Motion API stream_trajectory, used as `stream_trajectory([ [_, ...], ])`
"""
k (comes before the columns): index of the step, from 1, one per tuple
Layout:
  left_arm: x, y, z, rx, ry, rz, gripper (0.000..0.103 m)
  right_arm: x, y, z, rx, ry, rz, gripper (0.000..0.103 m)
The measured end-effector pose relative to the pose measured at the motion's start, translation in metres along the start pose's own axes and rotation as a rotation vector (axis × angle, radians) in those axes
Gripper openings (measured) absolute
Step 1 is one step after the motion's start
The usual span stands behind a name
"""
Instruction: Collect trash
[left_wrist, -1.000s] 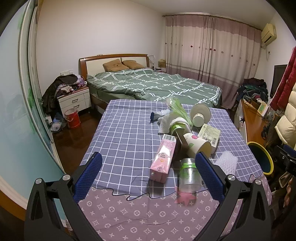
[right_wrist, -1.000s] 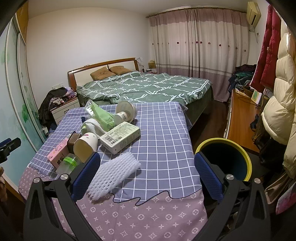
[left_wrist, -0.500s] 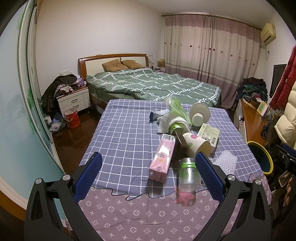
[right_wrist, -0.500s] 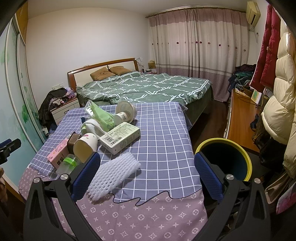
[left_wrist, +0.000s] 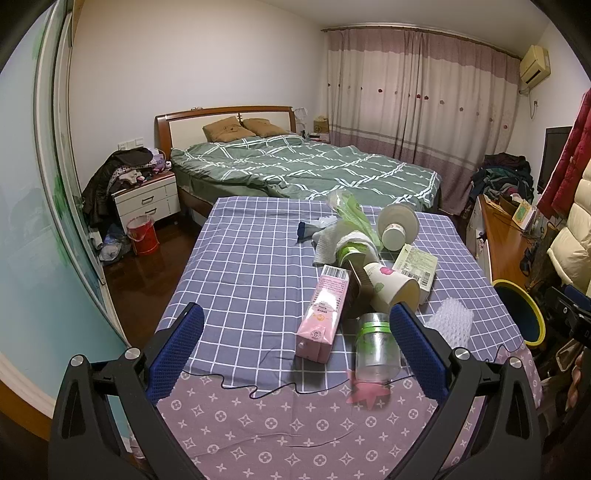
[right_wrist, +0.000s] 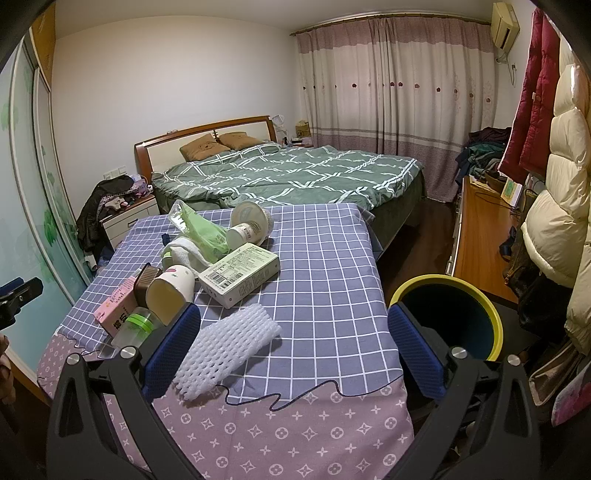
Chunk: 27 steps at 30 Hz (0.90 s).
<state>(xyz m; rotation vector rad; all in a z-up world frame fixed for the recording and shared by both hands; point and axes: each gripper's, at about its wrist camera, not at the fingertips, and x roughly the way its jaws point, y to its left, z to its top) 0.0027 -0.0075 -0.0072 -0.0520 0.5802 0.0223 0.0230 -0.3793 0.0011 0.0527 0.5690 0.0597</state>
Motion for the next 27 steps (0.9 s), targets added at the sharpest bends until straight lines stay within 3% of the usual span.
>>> stream_trajectory([
  [15, 0.021, 0.000, -0.001, -0.003, 0.017, -0.016, 0.099, 0.021, 0.009, 0.008, -0.018, 0.027, 0.010, 0.097],
  [27, 0.055, 0.022, 0.023, -0.041, 0.015, -0.008, 0.099, 0.093, 0.046, 0.064, -0.058, 0.062, 0.177, 0.097],
])
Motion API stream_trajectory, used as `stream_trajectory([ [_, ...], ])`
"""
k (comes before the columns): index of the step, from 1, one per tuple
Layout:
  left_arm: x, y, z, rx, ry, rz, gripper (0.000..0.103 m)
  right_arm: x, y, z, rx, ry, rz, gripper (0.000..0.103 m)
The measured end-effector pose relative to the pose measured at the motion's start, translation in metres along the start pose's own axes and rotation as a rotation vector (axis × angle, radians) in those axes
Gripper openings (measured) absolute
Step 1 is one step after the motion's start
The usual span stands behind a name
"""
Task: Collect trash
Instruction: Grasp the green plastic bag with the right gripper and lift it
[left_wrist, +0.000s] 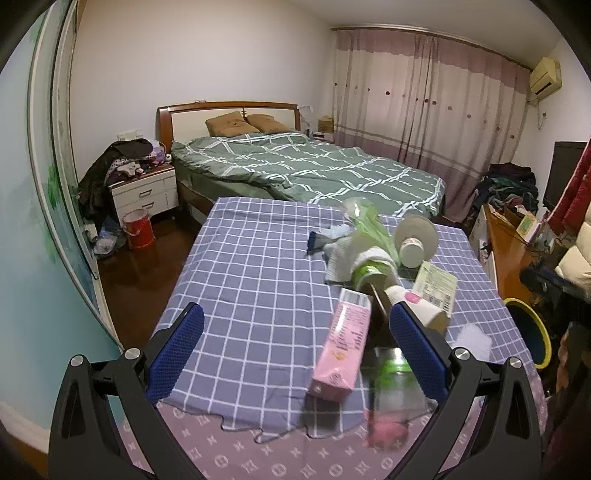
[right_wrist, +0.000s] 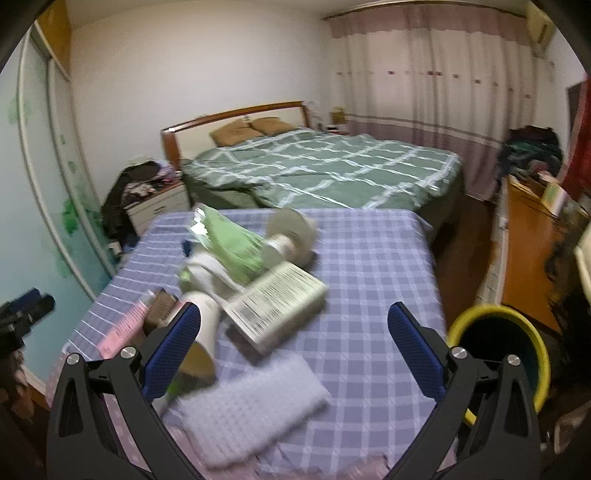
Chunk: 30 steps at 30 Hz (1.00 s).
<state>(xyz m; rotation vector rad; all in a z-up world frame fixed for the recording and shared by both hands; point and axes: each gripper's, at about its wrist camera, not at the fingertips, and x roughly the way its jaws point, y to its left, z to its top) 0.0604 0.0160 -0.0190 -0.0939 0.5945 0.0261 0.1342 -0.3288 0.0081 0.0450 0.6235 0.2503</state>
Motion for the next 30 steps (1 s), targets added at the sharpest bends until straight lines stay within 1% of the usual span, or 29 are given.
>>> stream_trajectory([
  [4, 0.011, 0.007, 0.004, -0.002, -0.001, 0.015, 0.099, 0.035, 0.034, 0.029, -0.095, 0.011, 0.067, 0.097],
  [6, 0.017, 0.011, 0.004, 0.003, 0.007, 0.024, 0.099, 0.056, 0.049, 0.040, -0.127, 0.033, 0.106, 0.097],
  [7, 0.021, 0.012, 0.004, 0.004, 0.011, 0.026, 0.099, 0.072, 0.061, 0.048, -0.151, 0.056, 0.128, 0.097],
  [9, 0.030, 0.014, 0.004, 0.008, 0.026, 0.029, 0.099, 0.096, 0.077, 0.058, -0.182, 0.086, 0.148, 0.096],
  [11, 0.037, 0.017, 0.005, 0.010, 0.035, 0.031, 0.099, 0.115, 0.087, 0.064, -0.209, 0.111, 0.158, 0.096],
  [14, 0.050, 0.019, 0.007, 0.009, 0.048, 0.029, 0.099, 0.150, 0.105, 0.073, -0.247, 0.162, 0.149, 0.092],
  [16, 0.055, 0.020, 0.007, 0.010, 0.054, 0.025, 0.099, 0.172, 0.113, 0.076, -0.264, 0.196, 0.125, 0.088],
  [18, 0.060, 0.021, 0.008, 0.011, 0.060, 0.018, 0.099, 0.191, 0.117, 0.079, -0.266, 0.229, 0.116, 0.079],
  [19, 0.063, 0.020, 0.009, 0.013, 0.062, 0.014, 0.099, 0.202, 0.118, 0.080, -0.259, 0.253, 0.118, 0.077],
  [20, 0.064, 0.019, 0.008, 0.016, 0.064, 0.011, 0.099, 0.208, 0.117, 0.079, -0.255, 0.264, 0.116, 0.071],
  [21, 0.066, 0.018, 0.009, 0.019, 0.067, 0.007, 0.099, 0.215, 0.117, 0.078, -0.251, 0.278, 0.113, 0.061],
  [22, 0.068, 0.017, 0.009, 0.021, 0.069, 0.003, 0.099, 0.221, 0.116, 0.078, -0.238, 0.297, 0.119, 0.054],
  [23, 0.069, 0.017, 0.010, 0.023, 0.070, 0.000, 0.099, 0.225, 0.115, 0.078, -0.220, 0.311, 0.134, 0.039],
  [24, 0.071, 0.016, 0.010, 0.025, 0.071, -0.004, 0.099, 0.227, 0.114, 0.077, -0.208, 0.317, 0.147, 0.034],
  [25, 0.072, 0.016, 0.010, 0.025, 0.072, -0.007, 0.099, 0.225, 0.114, 0.077, -0.202, 0.312, 0.155, 0.033],
  [27, 0.073, 0.016, 0.009, 0.024, 0.075, -0.012, 0.099, 0.220, 0.115, 0.081, -0.200, 0.289, 0.157, 0.026],
  [30, 0.072, 0.014, 0.008, 0.025, 0.077, -0.018, 0.099, 0.198, 0.116, 0.089, -0.181, 0.241, 0.194, 0.020],
])
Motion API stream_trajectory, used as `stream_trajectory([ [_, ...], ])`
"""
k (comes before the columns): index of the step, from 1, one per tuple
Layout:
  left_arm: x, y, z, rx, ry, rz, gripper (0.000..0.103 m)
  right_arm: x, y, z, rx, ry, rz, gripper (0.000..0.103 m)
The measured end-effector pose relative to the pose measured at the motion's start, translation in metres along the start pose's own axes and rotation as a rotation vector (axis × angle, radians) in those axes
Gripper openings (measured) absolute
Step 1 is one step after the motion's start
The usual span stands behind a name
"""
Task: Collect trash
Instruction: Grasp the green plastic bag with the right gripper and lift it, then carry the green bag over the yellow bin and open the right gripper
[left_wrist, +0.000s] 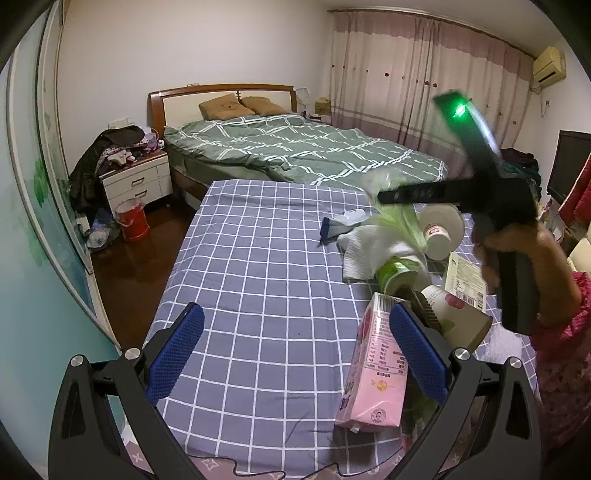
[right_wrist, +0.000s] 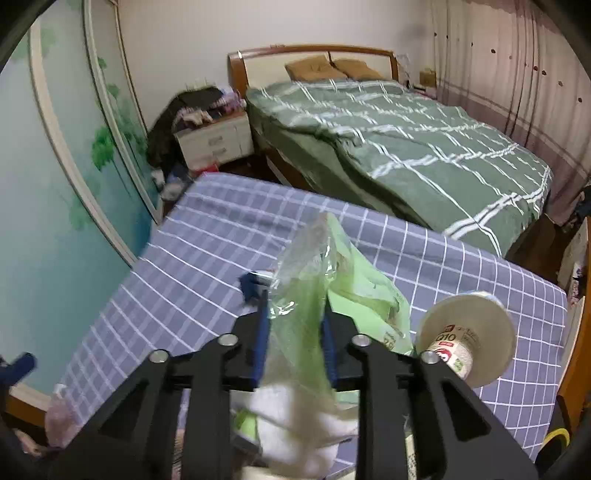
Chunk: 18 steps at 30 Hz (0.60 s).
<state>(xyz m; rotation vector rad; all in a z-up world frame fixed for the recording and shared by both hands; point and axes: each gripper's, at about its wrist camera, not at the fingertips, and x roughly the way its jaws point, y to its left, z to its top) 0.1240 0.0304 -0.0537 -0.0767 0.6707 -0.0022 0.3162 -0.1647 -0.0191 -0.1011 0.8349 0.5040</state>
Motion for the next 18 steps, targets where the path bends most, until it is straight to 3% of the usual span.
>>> stream_trajectory([
  [10, -0.019, -0.019, -0.002, 0.033, -0.023, -0.032, 0.099, -0.115, -0.022, -0.008, 0.075, -0.187, 0.106, 0.019],
  [14, -0.026, -0.031, -0.005, 0.049, -0.030, -0.049, 0.099, -0.155, -0.059, -0.039, 0.135, -0.229, 0.067, 0.019],
  [18, -0.030, -0.040, -0.009, 0.060, -0.027, -0.062, 0.099, -0.189, -0.120, -0.087, 0.244, -0.258, -0.049, 0.020],
])
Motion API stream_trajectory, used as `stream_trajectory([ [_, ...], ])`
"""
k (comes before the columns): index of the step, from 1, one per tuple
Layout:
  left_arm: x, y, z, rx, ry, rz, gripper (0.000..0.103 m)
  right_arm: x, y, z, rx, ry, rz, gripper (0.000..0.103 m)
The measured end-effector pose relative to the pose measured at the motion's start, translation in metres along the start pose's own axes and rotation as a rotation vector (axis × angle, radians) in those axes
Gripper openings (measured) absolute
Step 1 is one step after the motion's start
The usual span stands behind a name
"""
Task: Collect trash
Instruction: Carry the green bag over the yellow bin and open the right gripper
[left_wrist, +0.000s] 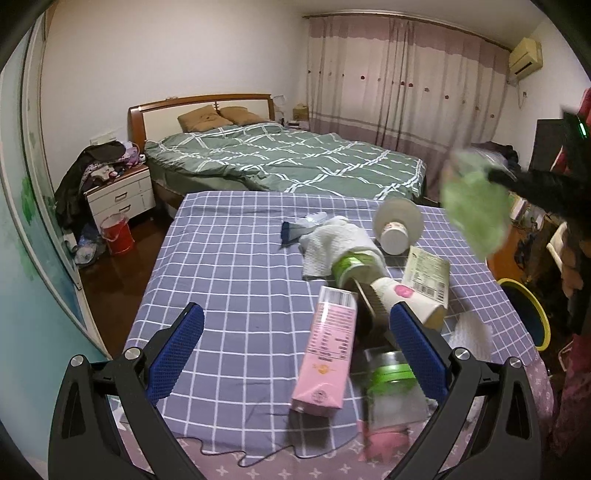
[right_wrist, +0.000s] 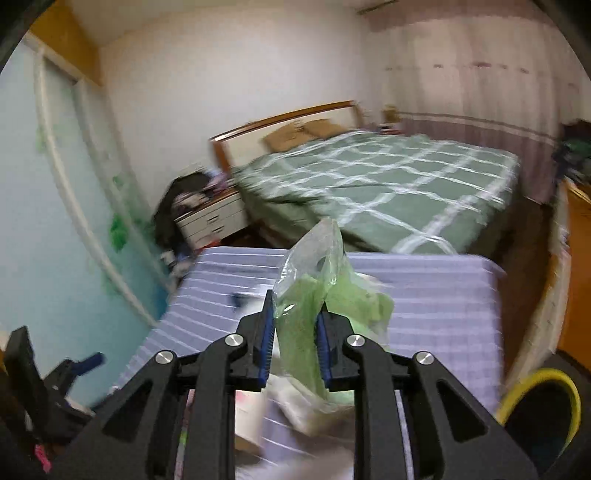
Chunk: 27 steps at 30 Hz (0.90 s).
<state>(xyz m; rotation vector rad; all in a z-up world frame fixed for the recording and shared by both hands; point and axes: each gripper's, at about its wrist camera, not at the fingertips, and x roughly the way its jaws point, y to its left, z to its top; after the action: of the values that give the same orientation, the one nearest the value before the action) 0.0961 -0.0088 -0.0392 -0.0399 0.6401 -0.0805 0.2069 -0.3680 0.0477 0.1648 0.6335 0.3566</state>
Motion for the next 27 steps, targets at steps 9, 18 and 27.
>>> stream_trajectory([
  [9, 0.005, -0.018, -0.008, -0.003, 0.030, -0.025, 0.099, -0.036, -0.179, -0.076, 0.260, 0.027, -0.317, 0.021],
  [18, 0.009, -0.034, -0.012, 0.022, 0.057, -0.021, 0.099, -0.011, -0.259, -0.127, 0.385, 0.104, -0.426, 0.048],
  [27, 0.022, -0.035, -0.016, 0.043, 0.093, -0.034, 0.099, -0.019, -0.251, -0.127, 0.366, 0.093, -0.473, 0.058],
])
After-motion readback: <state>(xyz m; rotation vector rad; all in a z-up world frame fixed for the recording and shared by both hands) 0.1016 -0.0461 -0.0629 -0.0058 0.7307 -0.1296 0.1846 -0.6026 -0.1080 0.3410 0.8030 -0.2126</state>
